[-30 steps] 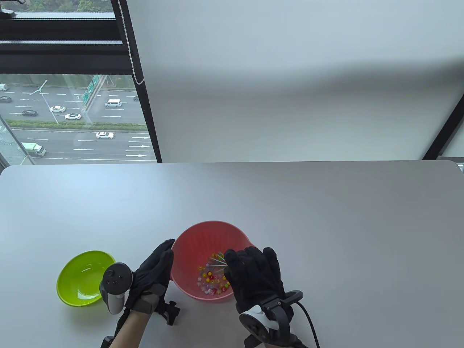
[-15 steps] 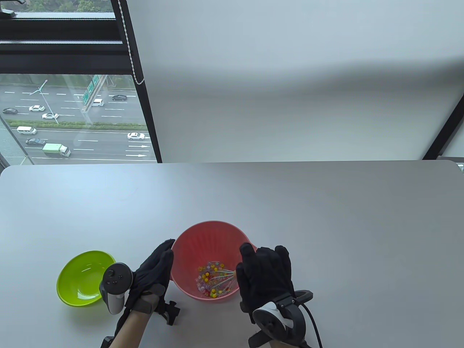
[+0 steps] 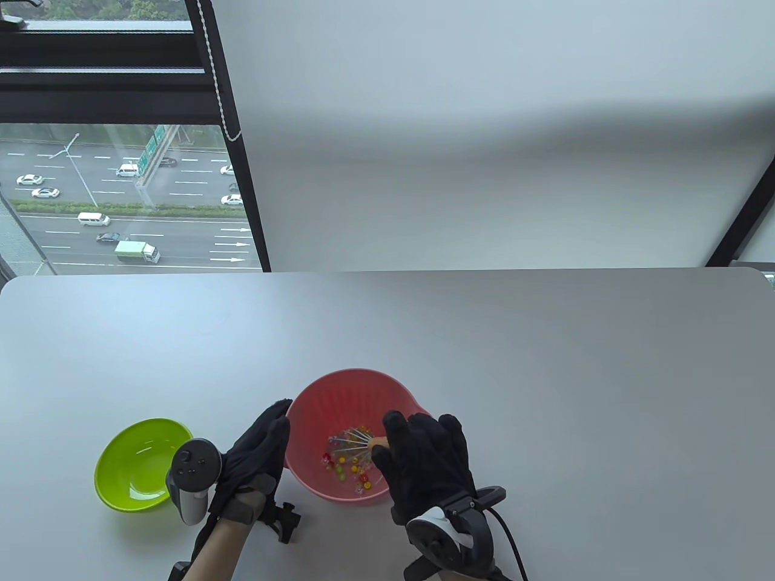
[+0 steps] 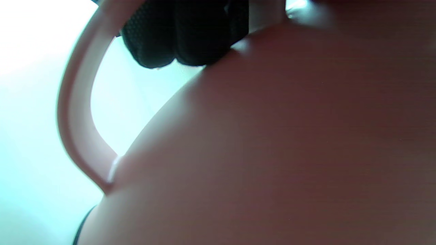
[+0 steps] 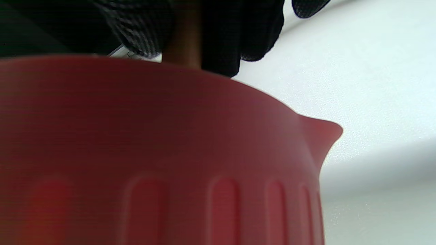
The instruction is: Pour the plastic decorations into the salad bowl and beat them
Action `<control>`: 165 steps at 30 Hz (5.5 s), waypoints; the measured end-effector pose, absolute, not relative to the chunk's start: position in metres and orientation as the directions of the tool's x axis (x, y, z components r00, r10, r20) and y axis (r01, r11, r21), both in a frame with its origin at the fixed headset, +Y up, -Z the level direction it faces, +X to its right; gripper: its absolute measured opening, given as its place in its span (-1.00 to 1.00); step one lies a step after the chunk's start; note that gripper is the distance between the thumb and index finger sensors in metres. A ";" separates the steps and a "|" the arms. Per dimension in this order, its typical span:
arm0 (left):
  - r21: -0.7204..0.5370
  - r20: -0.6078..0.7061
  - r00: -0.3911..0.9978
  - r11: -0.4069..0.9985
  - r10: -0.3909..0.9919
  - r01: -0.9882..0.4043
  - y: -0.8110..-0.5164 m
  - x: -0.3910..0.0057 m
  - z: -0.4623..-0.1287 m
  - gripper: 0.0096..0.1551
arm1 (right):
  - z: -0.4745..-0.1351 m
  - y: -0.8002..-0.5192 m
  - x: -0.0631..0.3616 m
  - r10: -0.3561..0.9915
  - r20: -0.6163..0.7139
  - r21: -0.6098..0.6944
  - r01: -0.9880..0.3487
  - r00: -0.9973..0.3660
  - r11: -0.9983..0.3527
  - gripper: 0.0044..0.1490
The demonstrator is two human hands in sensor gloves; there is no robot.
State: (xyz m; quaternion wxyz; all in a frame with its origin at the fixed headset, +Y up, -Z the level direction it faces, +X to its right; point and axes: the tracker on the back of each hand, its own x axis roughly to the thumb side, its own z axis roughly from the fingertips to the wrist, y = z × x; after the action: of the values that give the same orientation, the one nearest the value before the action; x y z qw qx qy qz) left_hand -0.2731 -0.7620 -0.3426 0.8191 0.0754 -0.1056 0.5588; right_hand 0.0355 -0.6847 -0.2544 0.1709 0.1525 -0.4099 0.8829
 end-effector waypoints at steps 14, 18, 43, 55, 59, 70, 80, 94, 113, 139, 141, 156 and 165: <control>0.005 0.257 0.353 0.364 0.899 -0.931 -0.762 -0.273 -0.343 -0.21 | -0.252 -0.677 0.045 0.131 0.368 -0.731 -0.373 -0.921 -0.571 -0.19; 0.005 0.257 0.353 0.364 0.899 -0.931 -0.762 -0.273 -0.343 -0.21 | -0.253 -0.676 0.050 0.208 0.383 -0.702 -0.430 -0.900 -0.567 -0.19; 0.006 0.257 0.352 0.363 0.900 -0.932 -0.762 -0.273 -0.342 -0.21 | -0.254 -0.683 0.033 0.159 0.411 -0.660 -0.413 -0.898 -0.628 -0.31; 0.006 0.257 0.353 0.363 0.900 -0.932 -0.762 -0.273 -0.342 -0.21 | -0.252 -0.676 0.043 0.124 0.369 -0.718 -0.367 -0.921 -0.592 -0.33; 0.006 0.257 0.353 0.364 0.900 -0.931 -0.762 -0.273 -0.342 -0.21 | -0.251 -0.674 0.046 0.157 0.377 -0.710 -0.394 -0.913 -0.584 -0.34; 0.006 0.258 0.354 0.364 0.899 -0.931 -0.762 -0.273 -0.343 -0.21 | -0.257 -0.679 0.048 0.366 0.405 -0.613 -0.546 -0.838 -0.571 -0.36; 0.006 0.258 0.353 0.364 0.899 -0.931 -0.762 -0.274 -0.343 -0.20 | -0.268 -0.689 0.081 0.612 0.323 -0.615 -0.652 -0.722 -0.444 -0.37; 0.005 0.258 0.352 0.364 0.900 -0.932 -0.762 -0.274 -0.343 -0.21 | -0.268 -0.687 0.090 0.562 0.295 -0.673 -0.586 -0.773 -0.452 -0.38; 0.004 0.257 0.352 0.363 0.900 -0.932 -0.763 -0.274 -0.343 -0.20 | -0.271 -0.694 0.143 0.639 0.184 -0.799 -0.492 -0.747 -0.345 -0.38; 0.091 0.289 0.442 0.435 0.849 -0.896 -0.753 -0.280 -0.339 -0.23 | -0.323 -0.743 0.130 0.239 -0.281 0.187 -0.297 -0.930 -0.936 0.03; 0.120 0.297 0.458 0.443 0.838 -0.889 -0.747 -0.284 -0.337 -0.22 | -0.319 -0.739 0.132 0.333 -0.270 0.070 -0.363 -0.903 -0.929 0.11; 0.512 0.220 0.974 0.843 0.059 -0.167 -0.705 -0.288 -0.319 -0.29 | -0.299 -0.715 0.099 0.169 -0.100 -0.466 -0.104 -0.981 -0.878 0.02; 0.418 0.142 0.990 0.906 0.003 -0.063 -0.715 -0.294 -0.328 -0.14 | -0.314 -0.733 0.106 0.191 -0.163 -0.261 -0.145 -0.968 -0.955 0.01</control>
State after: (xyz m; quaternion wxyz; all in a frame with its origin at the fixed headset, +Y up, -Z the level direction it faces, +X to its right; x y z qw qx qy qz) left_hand -0.2939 -0.7151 -0.3275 0.9739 0.2156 -0.0694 0.0168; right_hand 0.1059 -0.7333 -0.3136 0.0852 -0.0933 -0.1243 0.9842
